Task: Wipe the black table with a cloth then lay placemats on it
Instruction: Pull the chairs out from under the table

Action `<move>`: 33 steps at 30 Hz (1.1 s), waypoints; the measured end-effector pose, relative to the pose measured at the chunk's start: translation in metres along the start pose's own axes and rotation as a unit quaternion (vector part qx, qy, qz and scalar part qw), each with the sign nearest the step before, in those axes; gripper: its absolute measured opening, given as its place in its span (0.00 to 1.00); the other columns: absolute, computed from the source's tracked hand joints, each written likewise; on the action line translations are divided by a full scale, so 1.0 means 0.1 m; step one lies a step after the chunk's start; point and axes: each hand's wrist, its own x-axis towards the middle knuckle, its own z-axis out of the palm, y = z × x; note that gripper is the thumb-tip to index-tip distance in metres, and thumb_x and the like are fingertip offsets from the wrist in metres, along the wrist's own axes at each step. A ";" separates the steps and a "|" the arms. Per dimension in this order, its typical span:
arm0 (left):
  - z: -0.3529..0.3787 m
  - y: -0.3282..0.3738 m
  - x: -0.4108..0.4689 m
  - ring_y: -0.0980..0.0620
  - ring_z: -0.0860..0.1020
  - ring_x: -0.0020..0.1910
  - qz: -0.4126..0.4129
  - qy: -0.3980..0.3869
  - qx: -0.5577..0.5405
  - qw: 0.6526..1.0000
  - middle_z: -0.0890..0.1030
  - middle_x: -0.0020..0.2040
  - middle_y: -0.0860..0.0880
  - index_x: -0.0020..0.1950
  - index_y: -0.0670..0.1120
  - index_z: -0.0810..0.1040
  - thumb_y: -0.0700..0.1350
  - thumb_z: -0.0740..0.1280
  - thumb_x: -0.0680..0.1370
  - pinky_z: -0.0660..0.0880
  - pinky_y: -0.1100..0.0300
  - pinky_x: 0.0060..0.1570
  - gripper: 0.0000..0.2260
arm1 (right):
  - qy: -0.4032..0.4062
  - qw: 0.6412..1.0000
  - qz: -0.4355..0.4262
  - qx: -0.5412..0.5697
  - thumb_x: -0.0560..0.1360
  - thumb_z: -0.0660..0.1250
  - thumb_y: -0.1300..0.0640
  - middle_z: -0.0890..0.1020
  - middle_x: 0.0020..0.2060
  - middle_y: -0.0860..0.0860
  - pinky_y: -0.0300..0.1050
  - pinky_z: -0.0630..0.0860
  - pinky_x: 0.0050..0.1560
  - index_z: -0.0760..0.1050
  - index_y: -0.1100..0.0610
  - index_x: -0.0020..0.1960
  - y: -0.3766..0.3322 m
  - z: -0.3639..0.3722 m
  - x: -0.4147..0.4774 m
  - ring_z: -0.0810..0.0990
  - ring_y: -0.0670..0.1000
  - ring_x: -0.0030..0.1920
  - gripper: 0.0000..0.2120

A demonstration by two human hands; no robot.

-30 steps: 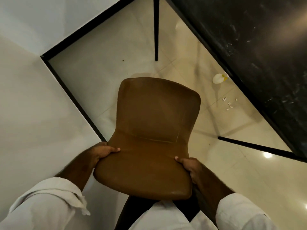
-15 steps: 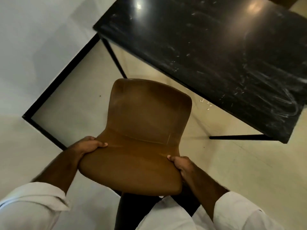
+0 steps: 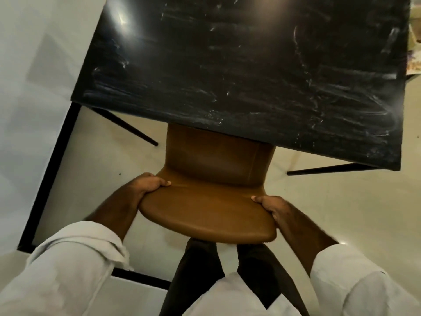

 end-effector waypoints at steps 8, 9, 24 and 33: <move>-0.11 0.42 0.35 0.40 0.83 0.45 -0.003 -0.027 -0.001 1.000 0.83 0.57 0.39 0.74 0.39 0.76 0.51 0.78 0.81 0.78 0.50 0.41 0.27 | 0.012 1.000 0.018 0.021 0.81 0.77 0.50 0.83 0.67 0.65 0.63 0.78 0.58 0.73 0.65 0.77 -0.48 0.02 0.09 0.83 0.63 0.49 0.31; -0.12 0.45 0.39 0.39 0.84 0.46 -0.007 -0.026 -0.004 1.000 0.83 0.58 0.38 0.75 0.39 0.76 0.51 0.78 0.80 0.78 0.50 0.40 0.28 | 0.013 1.000 0.013 0.013 0.81 0.77 0.51 0.83 0.66 0.65 0.62 0.77 0.57 0.73 0.65 0.77 -0.53 0.01 0.10 0.82 0.61 0.46 0.31; -0.33 0.87 0.59 0.36 0.85 0.55 -0.001 -0.037 -0.004 0.999 0.84 0.62 0.38 0.73 0.44 0.77 0.54 0.79 0.79 0.83 0.39 0.56 0.27 | 0.018 1.000 0.018 0.017 0.80 0.78 0.46 0.82 0.60 0.61 0.66 0.79 0.59 0.72 0.58 0.78 -0.93 -0.05 0.25 0.83 0.63 0.49 0.33; -0.32 0.93 0.61 0.35 0.85 0.57 0.000 -0.031 -0.015 0.999 0.84 0.62 0.38 0.73 0.46 0.77 0.53 0.78 0.80 0.82 0.35 0.63 0.25 | 0.017 0.999 0.027 0.013 0.80 0.78 0.47 0.83 0.62 0.62 0.67 0.79 0.58 0.72 0.57 0.79 -0.99 -0.07 0.30 0.84 0.65 0.51 0.33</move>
